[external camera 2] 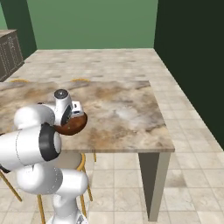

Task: There is a bowl on the dining counter. Grab a lemon wedge from the fridge and place it in the bowl. Then get the liquor bottle and glass cup from the cabinet and place them next to the bowl.

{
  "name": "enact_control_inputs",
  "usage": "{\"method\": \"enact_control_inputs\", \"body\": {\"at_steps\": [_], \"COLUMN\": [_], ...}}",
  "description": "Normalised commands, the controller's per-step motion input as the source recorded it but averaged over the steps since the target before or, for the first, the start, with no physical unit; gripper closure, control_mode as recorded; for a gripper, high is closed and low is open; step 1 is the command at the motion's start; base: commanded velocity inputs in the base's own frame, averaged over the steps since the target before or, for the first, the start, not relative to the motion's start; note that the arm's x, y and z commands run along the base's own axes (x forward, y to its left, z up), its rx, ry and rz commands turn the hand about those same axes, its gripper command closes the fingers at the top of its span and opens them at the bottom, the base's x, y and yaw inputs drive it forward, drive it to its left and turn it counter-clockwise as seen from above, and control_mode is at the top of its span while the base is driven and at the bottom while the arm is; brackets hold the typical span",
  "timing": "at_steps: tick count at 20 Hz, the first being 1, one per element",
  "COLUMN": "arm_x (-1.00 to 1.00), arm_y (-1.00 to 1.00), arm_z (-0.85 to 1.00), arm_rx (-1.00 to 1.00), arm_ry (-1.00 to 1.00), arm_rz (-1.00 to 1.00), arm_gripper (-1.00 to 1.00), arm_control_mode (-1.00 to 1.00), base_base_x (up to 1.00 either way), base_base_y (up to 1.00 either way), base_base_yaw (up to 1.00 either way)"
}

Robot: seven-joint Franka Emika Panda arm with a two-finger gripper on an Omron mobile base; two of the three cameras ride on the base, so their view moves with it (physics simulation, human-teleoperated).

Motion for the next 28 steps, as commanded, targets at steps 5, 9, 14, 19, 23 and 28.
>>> {"method": "enact_control_inputs", "body": {"at_steps": [5,9,14,19,23,28], "arm_x": [-0.49,-0.86,-0.68,-0.92,-0.88,-0.79], "arm_y": [0.00,0.00,0.00,-0.02,-0.15,-0.36], "arm_z": [0.49,1.00,1.00,0.95,0.74,0.12], "arm_rx": [0.00,0.01,0.00,0.00,0.00,0.00], "arm_ry": [-0.14,-0.19,-0.05,0.03,0.17,0.23], "arm_rz": [0.00,0.00,-0.03,-0.16,-0.21,-0.15], "arm_gripper": [-1.00,-1.00,-1.00,-1.00,-1.00,-1.00], "arm_control_mode": [-1.00,-1.00,-1.00,-1.00,-1.00,-1.00], "base_base_x": [0.00,0.00,0.00,0.00,0.00,0.00], "base_base_y": [0.00,0.00,0.00,0.00,0.00,0.00], "base_base_yaw": [0.00,0.00,0.00,0.00,0.00,0.00]}}
